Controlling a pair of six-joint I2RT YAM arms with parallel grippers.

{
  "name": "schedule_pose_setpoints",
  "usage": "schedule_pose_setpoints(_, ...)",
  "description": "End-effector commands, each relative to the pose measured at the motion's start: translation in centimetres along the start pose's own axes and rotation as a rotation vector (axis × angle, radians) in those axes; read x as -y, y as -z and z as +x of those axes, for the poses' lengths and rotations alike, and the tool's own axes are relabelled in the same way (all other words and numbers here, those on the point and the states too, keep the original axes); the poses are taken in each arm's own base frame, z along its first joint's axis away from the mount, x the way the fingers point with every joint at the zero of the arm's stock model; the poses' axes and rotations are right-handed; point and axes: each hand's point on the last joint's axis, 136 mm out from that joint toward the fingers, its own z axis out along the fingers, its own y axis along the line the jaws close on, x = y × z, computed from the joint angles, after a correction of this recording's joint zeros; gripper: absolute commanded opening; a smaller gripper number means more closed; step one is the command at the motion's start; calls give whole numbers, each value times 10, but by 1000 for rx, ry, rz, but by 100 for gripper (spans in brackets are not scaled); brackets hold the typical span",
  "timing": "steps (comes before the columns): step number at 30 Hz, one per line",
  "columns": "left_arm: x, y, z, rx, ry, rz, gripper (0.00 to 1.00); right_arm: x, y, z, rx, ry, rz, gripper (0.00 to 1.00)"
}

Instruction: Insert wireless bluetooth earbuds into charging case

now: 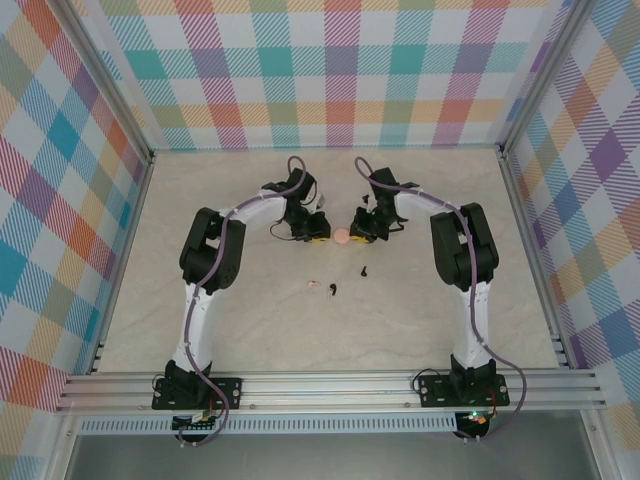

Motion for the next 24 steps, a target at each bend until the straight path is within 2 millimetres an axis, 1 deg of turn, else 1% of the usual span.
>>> schedule_pose_setpoints(1,-1,17,1,43,15,-62,19,4,2,0,12,35,59,17)
schedule_pose_setpoints(4,-2,27,-5,77,12,-82,20,6,11,-2,30,48,90,18)
schedule_pose_setpoints(6,1,30,-10,88,12,-57,21,4,19,-1,42,54,93,18)
schedule_pose_setpoints(9,2,33,-20,97,27,-15,22,2,28,1,58,51,89,19)
schedule_pose_setpoints(12,4,34,-30,99,23,27,26,-3,33,5,62,46,57,19)
schedule_pose_setpoints(16,8,28,-38,80,12,72,26,-4,30,9,48,24,35,19)
schedule_pose_setpoints(19,12,19,-41,56,13,109,26,-3,25,10,39,11,22,19)
schedule_pose_setpoints(24,2,7,-42,44,39,81,24,-1,16,9,20,-5,24,18)
